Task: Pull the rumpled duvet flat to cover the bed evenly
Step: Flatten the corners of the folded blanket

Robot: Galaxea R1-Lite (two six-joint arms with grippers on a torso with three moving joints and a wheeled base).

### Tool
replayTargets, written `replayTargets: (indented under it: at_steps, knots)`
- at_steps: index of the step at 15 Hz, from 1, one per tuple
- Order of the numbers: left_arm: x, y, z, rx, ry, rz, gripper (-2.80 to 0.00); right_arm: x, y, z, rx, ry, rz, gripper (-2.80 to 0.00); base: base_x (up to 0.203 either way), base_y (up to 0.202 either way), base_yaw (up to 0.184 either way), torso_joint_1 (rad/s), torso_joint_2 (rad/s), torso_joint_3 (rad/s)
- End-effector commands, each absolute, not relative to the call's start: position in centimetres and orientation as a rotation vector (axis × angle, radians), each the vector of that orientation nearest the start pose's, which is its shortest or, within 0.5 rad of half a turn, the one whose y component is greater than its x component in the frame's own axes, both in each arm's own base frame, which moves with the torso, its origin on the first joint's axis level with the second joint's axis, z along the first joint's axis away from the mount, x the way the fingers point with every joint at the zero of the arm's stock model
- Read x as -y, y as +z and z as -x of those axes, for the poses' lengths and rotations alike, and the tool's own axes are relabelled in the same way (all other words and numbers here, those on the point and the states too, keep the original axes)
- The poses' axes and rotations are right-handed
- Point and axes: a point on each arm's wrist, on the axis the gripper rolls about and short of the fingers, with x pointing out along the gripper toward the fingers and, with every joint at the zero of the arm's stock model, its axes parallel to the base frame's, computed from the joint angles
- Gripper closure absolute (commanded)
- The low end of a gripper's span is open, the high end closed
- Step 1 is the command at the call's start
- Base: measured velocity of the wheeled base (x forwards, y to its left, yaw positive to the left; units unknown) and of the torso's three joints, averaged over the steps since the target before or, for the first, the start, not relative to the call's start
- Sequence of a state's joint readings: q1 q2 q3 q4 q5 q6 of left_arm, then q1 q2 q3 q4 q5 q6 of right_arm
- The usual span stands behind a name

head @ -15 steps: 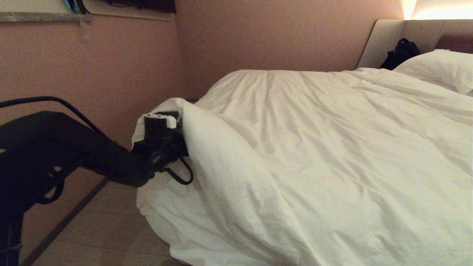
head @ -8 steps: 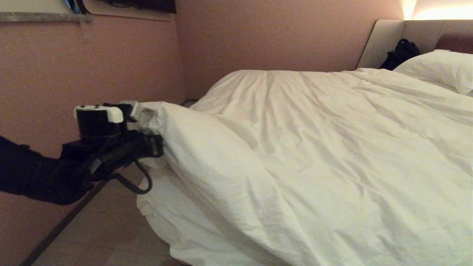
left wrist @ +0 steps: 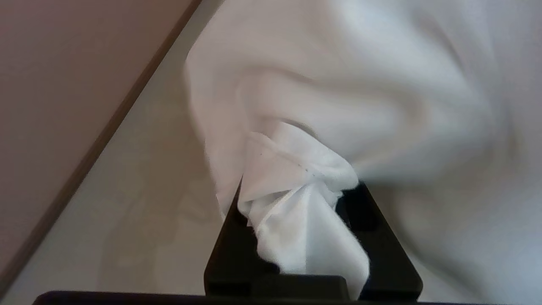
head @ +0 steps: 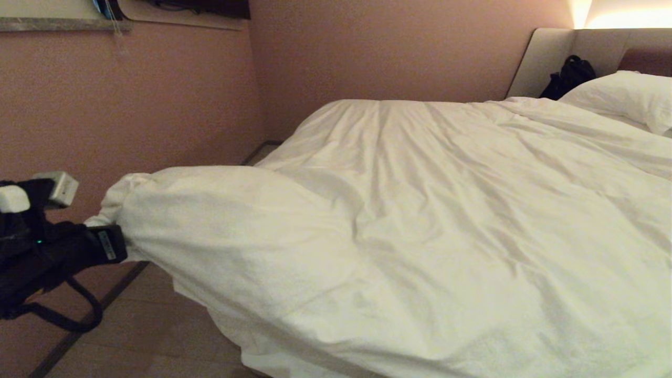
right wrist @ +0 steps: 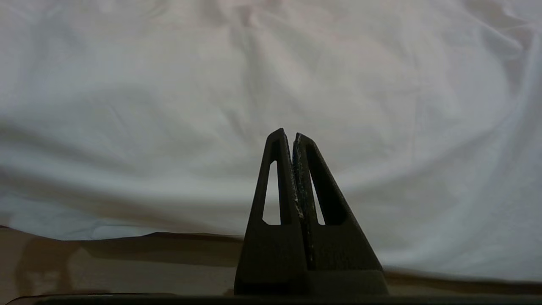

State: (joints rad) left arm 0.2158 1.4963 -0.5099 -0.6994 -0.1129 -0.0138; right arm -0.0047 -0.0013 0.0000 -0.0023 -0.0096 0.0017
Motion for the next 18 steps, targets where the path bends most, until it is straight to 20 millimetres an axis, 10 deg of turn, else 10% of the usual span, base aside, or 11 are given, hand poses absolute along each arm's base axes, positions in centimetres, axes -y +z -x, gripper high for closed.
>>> replayTargets:
  at_steps: [1,9,18]
  knots:
    - [-5.3,15.8,-20.3,-0.302,0.142,0.073,0.00,0.0,7.6,2.3,0.003,-0.014,-0.002,0.00,0.000,0.000,0.000,0.000,0.00,0.000]
    - [-1.8,12.1,-10.7,-0.398,0.053,0.088,0.00,0.0,7.6,2.3,0.003,-0.015,-0.002,0.00,0.000,0.000,0.000,0.000,0.00,0.000]
    - [-1.2,13.1,-5.6,-0.481,0.214,0.088,0.00,0.0,7.6,2.3,0.003,-0.015,-0.002,0.00,0.000,0.000,0.000,0.000,0.00,0.000]
